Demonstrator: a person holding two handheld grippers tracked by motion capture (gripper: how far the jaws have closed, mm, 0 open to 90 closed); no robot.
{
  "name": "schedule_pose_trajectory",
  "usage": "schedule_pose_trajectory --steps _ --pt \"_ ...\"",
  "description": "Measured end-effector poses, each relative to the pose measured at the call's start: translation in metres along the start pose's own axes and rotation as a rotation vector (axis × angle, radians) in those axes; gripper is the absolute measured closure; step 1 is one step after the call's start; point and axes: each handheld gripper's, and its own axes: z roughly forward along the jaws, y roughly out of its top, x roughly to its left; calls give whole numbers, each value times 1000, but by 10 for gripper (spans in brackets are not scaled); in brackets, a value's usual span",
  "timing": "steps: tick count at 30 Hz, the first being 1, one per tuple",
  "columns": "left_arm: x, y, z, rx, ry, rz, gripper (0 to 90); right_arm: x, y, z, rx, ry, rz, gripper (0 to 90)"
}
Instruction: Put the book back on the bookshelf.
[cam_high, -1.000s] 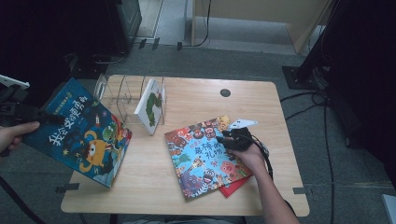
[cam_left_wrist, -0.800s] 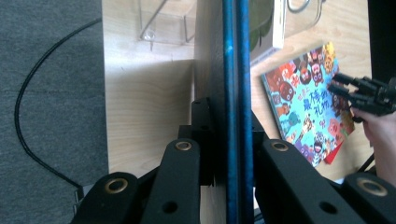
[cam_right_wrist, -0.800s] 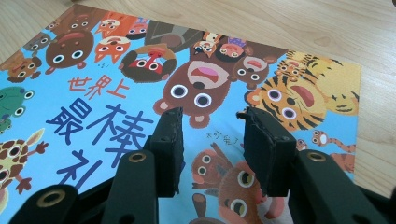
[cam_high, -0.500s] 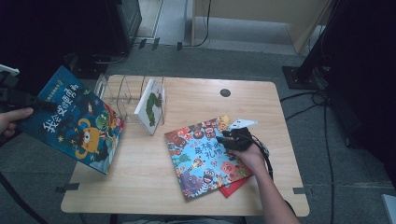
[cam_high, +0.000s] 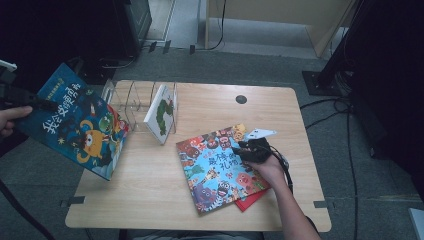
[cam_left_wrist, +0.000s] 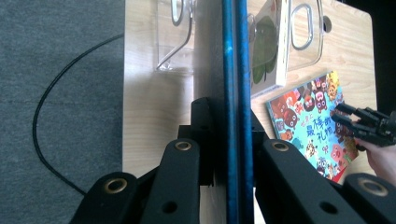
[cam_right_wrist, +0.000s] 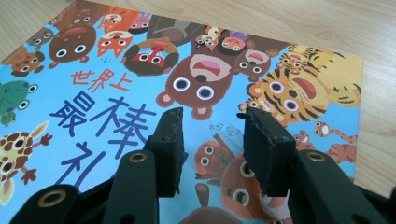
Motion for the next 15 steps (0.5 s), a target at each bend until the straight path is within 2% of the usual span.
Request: schedule_pose_trajectory --steps 5,15 --pt "-1 13 12 -18 5 6 828 0 -3 -3 3 9 6 580" --pt "2 39 29 -50 4 -19 826 4 -12 -12 -12 -3 10 579"
